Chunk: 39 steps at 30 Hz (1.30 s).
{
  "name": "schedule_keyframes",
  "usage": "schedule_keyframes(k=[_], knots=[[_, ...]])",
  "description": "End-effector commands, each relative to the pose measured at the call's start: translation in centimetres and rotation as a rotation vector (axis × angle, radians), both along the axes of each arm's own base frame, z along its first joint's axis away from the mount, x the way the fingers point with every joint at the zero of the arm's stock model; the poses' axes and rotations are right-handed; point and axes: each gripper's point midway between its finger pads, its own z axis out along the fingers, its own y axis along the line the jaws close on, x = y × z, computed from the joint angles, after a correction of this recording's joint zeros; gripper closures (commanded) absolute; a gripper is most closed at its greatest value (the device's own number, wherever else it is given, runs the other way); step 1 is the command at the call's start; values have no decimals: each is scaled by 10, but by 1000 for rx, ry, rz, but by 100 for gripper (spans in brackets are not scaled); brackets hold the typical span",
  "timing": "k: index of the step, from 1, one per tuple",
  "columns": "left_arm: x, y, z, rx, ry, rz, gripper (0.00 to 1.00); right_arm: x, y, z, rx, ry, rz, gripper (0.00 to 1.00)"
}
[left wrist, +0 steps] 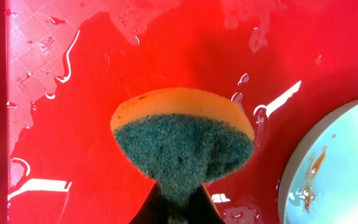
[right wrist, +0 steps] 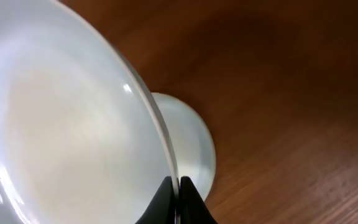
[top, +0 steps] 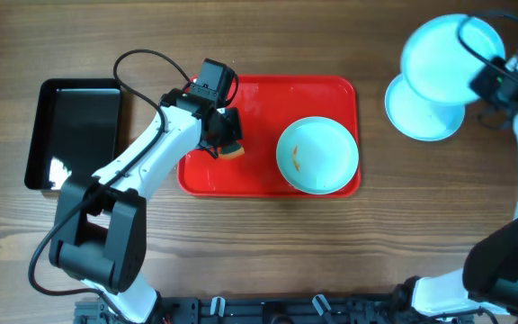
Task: Clean dirty plates on tray and stack at the side
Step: 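Move the right gripper back to the remaining plate on the red tray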
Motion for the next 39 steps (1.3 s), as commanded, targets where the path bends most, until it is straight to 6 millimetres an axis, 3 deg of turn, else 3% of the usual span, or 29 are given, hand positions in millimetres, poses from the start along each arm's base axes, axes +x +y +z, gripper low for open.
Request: schedule_keyframes(k=[1,9,14,16,20,27,30,34,37,39], knots=[[-2,0,-4,-7,13,8,96,-5,9,-37,164,-28,-1,96],[-2,0,-4,-7,14,8,96,-7,20,-90,213,9,21,96],[-2,0,-4,-7,13,8,96,-10,21,-110,239,54,10,91],[-2,0,-4,-7,13,8,96,-11,21,-114,243,64,9,77],[-2,0,-4,-7,13,8,96,-11,21,-114,243,64,9,62],[-2,0,-4,-7,13,8,96,-14,29,-103,271,52,15,61],[-2,0,-4,-7,13,8,96,-1,66,-72,355,-47,162,61],[-2,0,-4,-7,13,8,96,8,132,-35,479,-148,395,62],[-2,0,-4,-7,13,8,96,6,175,-32,489,-122,507,60],[-2,0,-4,-7,13,8,96,-3,200,-46,437,-34,550,36]])
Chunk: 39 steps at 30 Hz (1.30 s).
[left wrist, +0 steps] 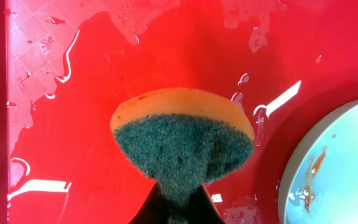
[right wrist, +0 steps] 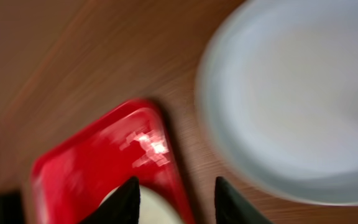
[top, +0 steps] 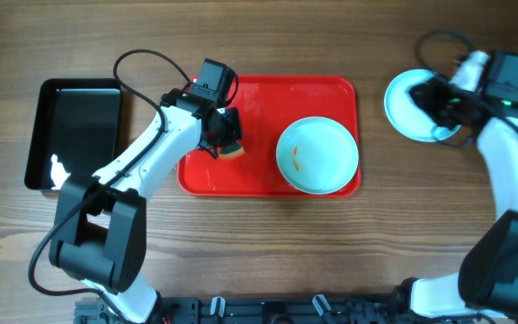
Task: Clean dirty plates on tray and stack at the side
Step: 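Move the right gripper back to the remaining plate on the red tray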
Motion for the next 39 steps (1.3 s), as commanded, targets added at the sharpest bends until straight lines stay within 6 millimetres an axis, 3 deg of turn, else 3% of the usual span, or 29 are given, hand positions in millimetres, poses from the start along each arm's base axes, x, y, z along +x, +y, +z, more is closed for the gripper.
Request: schedule_keyframes(k=[1,3,5,8,10,11,12,13,14,17,18,19,20,25,28,33,39], knots=[[-2,0,-4,-7,14,8,96,-17,61,-11,-43,67,169,34],[-2,0,-4,-6,14,8,96,-35,67,-32,-177,185,158,35],[-2,0,-4,-6,14,8,96,-53,78,-42,-270,260,189,43],[-2,0,-4,-6,13,8,95,-77,94,-50,-274,368,169,51],[-2,0,-4,-6,13,8,96,-93,103,-53,-262,432,159,51],[-2,0,-4,-6,13,8,96,-99,107,-54,-260,454,164,47],[-2,0,-4,-7,13,8,96,-103,113,-54,-243,469,180,36],[-2,0,-4,-6,13,8,96,-107,122,-53,-212,477,204,11],[-2,0,-4,-6,13,8,96,-111,132,-51,-166,484,236,0],[-1,0,-4,-7,13,8,96,-121,151,-48,-101,488,342,1],[-1,0,-4,-7,13,8,96,-121,151,-48,-116,478,363,16],[-1,0,-4,-7,13,8,96,-121,146,-50,-138,487,337,47],[-1,0,-4,-7,13,8,96,-121,141,-51,-149,509,283,59],[-1,-1,-4,-9,9,9,96,-133,122,-70,-109,658,-122,62],[0,-1,-3,-13,7,8,95,-137,121,-85,-93,665,-162,55],[0,-1,-3,-13,8,8,95,-146,110,-102,-118,686,-255,61],[0,-1,-3,-13,8,8,95,-144,99,-104,-168,669,-311,60]])
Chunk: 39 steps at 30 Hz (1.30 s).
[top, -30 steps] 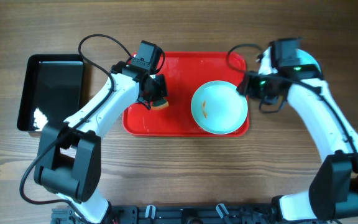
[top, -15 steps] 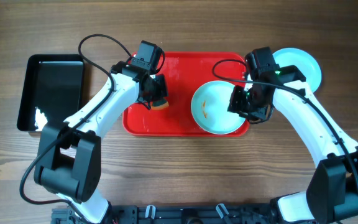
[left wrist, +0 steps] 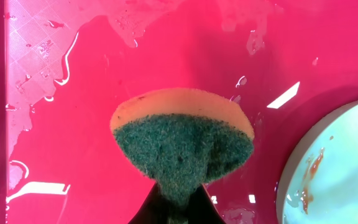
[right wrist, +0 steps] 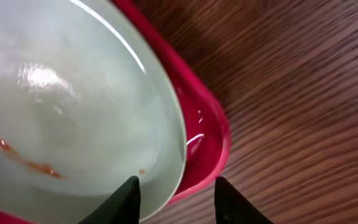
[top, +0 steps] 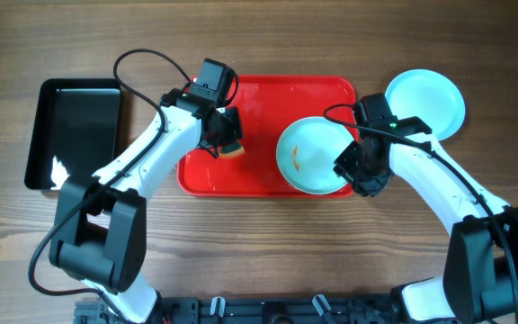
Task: Clean dirty plates on tray and stack at the side
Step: 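Move the right gripper back to the remaining plate on the red tray, then grip the plate rim with the right gripper and tilt it up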
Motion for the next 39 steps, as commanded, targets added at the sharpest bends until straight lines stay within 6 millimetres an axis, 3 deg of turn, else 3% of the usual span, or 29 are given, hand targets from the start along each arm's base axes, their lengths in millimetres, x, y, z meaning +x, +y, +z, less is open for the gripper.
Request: schedule_keyframes(k=[1,17,26,32,39], knots=[[-2,-1,-4,-10,15,8,95,3,-14,-4,-80,-6,-67,60],[-2,-1,-4,-10,15,7,95,17,-6,-27,-58,-11,-54,67],[-2,-1,-4,-10,15,7,96,14,-7,-37,-68,23,-53,67],[-2,-1,-4,-10,15,7,96,15,-7,-46,-70,29,15,73],[-2,-1,-4,-10,14,7,96,31,9,-44,2,-51,139,86]])
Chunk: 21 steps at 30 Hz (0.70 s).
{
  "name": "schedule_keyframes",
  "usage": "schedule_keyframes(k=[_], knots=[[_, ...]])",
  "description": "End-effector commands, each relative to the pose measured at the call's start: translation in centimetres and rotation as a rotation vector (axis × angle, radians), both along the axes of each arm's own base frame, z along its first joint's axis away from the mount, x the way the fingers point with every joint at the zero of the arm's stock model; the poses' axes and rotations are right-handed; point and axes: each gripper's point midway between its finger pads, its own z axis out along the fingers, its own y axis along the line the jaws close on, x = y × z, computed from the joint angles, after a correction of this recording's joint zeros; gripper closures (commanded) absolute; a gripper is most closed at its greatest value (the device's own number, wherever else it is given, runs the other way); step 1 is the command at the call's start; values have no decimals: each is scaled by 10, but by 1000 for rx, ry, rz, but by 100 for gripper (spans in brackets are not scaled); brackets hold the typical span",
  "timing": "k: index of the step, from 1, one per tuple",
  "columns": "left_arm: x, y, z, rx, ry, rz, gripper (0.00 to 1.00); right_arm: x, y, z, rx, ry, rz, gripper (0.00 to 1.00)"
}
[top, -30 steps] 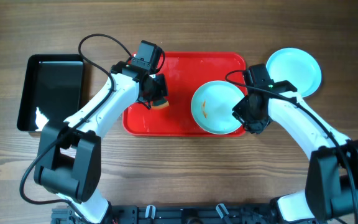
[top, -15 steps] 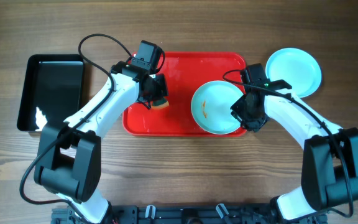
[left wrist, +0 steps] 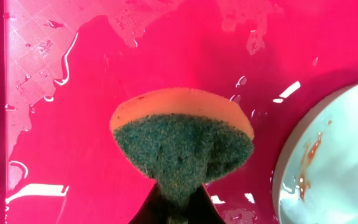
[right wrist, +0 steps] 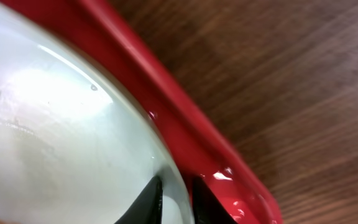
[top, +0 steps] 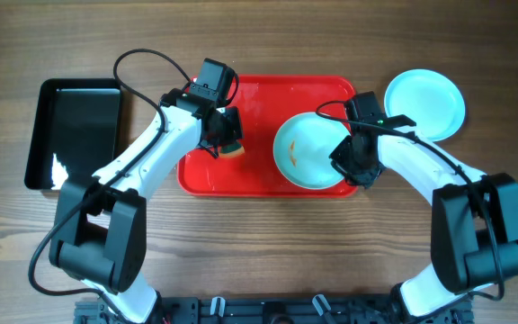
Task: Clean dirty plates on tray and stack at the side
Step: 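Grip the plate rim with the right gripper and tilt it up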
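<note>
On the wet red tray (top: 268, 90) lies a pale blue dirty plate (top: 306, 151) with orange-brown smears (left wrist: 306, 155). My right gripper (top: 353, 166) is at its right rim, near the tray's right edge. In the right wrist view the gripper (right wrist: 176, 199) has its fingers closed on the rim, one on each side. My left gripper (top: 227, 135) hovers over the tray's left part, shut on a sponge (left wrist: 182, 134) with a green scouring face and an orange back. Clean plates (top: 425, 103) sit stacked on the table right of the tray.
A black rectangular bin (top: 75, 130) stands at the far left of the wooden table. Puddles of water (left wrist: 135, 25) spread over the tray's surface around the sponge.
My right gripper has narrowed its fingers onto the dirty plate's right rim. The plate has shifted a little to the left on the tray. The left gripper and sponge have not moved.
My right gripper held a clean plate above the stack at the right. Then the plate lay on the stack and the gripper was open. Then it stood open at the dirty plate's right rim, and now grips it. The left gripper held the sponge still throughout.
</note>
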Motion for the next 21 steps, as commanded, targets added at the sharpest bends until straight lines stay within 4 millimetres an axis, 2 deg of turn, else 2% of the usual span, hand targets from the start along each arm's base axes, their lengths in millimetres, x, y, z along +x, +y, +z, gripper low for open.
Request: schedule_keyframes(k=[1,9,16,19,21], knots=[[-2,-1,-4,-10,14,7,96,6,13,-7,49,-26,124,87],[0,-1,-3,-12,7,7,96,39,51,3,104,-216,301,87],[0,-5,-3,-26,5,1,96,45,94,6,105,-311,407,88],[-1,-7,-2,-34,8,-10,96,41,112,-2,105,-317,451,89],[-2,-8,-2,-35,8,-18,96,36,119,-9,107,-305,472,94]])
